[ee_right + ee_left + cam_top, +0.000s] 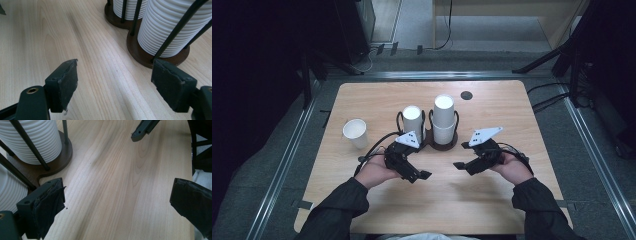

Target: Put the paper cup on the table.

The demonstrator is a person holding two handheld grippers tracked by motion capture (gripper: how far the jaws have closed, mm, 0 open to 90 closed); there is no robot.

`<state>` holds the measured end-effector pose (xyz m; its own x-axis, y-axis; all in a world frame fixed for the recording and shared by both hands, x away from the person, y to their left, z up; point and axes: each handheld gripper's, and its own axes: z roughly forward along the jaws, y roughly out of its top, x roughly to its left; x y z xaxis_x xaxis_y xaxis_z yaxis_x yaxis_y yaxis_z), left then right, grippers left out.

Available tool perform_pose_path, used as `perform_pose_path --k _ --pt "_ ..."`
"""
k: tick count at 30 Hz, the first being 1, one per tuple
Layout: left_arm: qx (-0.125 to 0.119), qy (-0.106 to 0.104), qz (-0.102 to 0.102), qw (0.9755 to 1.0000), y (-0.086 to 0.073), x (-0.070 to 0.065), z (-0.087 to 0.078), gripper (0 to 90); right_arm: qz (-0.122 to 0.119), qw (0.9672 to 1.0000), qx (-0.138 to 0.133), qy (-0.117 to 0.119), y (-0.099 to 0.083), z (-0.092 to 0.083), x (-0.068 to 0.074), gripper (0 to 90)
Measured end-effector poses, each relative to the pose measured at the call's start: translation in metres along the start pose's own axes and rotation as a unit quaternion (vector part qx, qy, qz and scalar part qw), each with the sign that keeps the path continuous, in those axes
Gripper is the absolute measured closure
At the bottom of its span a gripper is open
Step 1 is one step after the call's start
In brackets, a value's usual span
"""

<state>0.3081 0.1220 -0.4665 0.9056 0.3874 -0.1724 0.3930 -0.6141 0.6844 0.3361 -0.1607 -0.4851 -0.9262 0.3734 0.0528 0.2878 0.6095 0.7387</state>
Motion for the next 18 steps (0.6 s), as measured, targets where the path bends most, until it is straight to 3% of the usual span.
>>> perform_pose_path --k 18 --pt "0.008 0.002 0.002 1.0 -0.0019 0.0015 0.0015 0.0 -0.002 1.0 0.001 0.0 -0.0002 -0.0006 0.0002 21.5"
